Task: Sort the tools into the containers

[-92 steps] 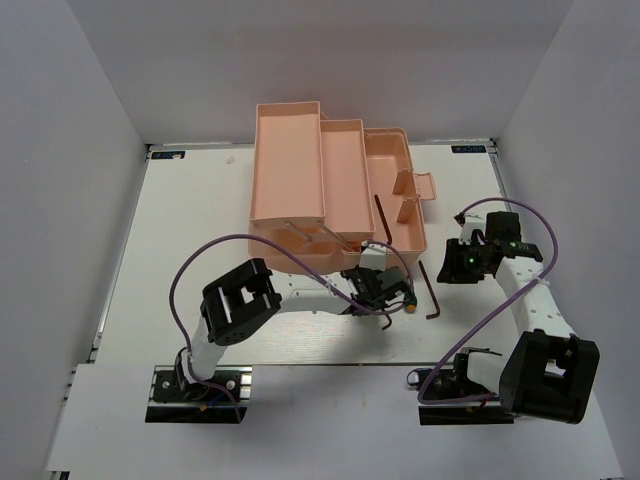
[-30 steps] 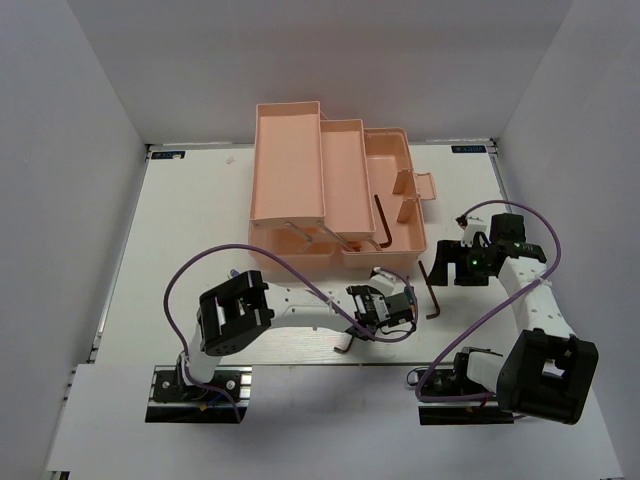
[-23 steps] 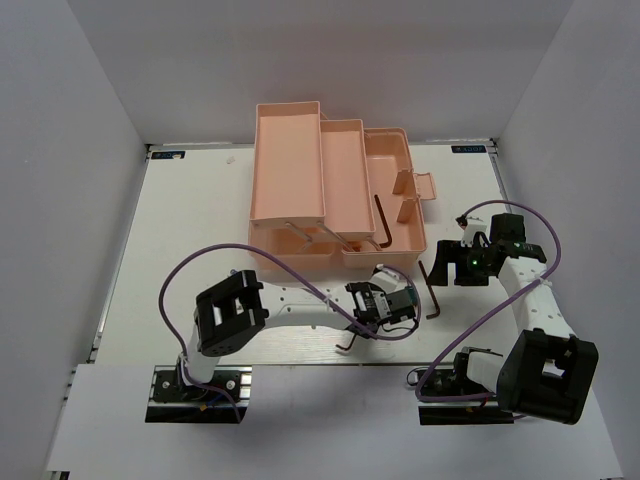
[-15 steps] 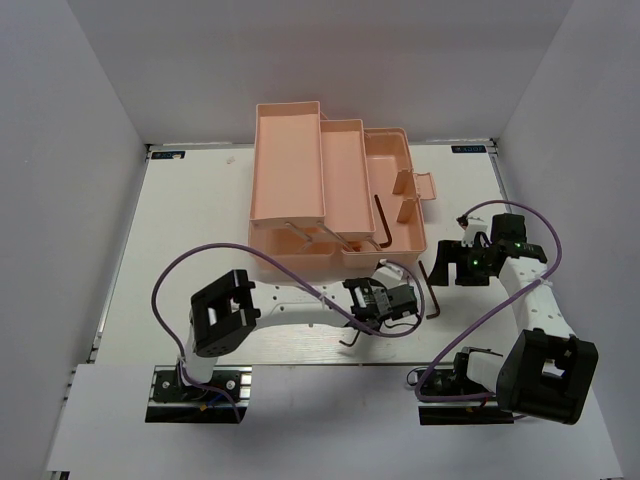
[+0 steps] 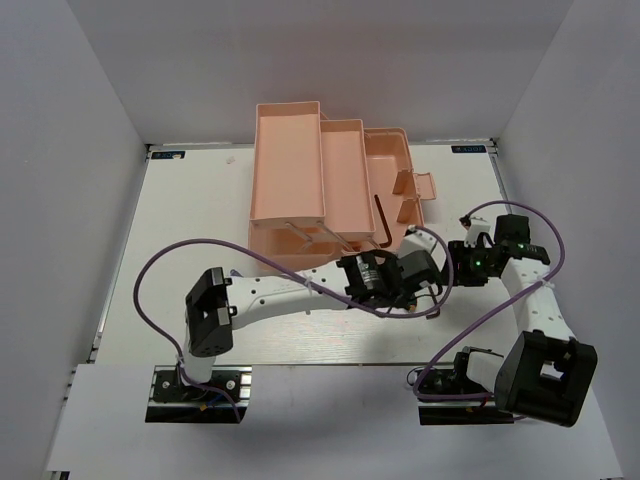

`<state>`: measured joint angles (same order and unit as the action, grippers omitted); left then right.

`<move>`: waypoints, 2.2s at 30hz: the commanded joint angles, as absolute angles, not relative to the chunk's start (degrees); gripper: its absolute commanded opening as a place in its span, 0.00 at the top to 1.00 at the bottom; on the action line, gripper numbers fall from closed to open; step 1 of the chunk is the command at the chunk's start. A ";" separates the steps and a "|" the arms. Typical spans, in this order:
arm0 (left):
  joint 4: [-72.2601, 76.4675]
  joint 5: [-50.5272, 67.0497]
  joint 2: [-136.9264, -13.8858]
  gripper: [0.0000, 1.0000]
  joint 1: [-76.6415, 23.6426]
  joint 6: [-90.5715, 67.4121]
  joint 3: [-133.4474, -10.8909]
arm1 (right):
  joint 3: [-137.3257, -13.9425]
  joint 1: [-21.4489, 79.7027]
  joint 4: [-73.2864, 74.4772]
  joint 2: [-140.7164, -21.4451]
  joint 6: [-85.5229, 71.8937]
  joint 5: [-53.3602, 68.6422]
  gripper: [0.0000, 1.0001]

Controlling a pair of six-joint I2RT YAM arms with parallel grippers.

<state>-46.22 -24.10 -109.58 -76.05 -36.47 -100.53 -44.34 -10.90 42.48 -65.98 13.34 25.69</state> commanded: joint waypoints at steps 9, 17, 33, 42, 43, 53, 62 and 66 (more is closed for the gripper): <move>-43.60 -29.71 -113.10 1.00 -67.68 -29.27 -117.84 | -43.86 -12.13 43.50 -63.20 14.94 28.04 0.50; -36.75 -26.63 -121.89 1.00 -60.47 -26.81 -125.85 | -42.98 -12.22 42.89 -63.37 16.52 27.77 0.26; -29.53 -16.62 -129.91 0.43 -53.79 -25.22 -132.63 | -37.53 -9.85 32.35 -73.12 21.18 26.81 0.44; -29.53 -18.63 -113.32 0.29 -55.63 -20.04 -121.23 | -37.01 -5.10 26.28 -77.16 17.49 19.43 0.45; -29.53 -18.63 -110.51 0.29 -55.63 -20.04 -114.68 | -36.57 -3.88 25.58 -77.17 17.40 18.29 0.45; -31.10 -26.00 -67.30 0.25 -57.22 -28.82 -68.32 | -34.45 1.83 23.99 -79.89 17.75 6.51 0.58; -42.88 -27.95 -49.31 0.25 -57.22 -37.62 -54.14 | -34.28 1.84 27.33 -78.49 18.98 2.11 0.84; -43.59 -26.90 -49.31 0.25 -57.22 -38.14 -52.73 | -33.84 1.93 27.86 -76.03 19.95 -1.56 0.92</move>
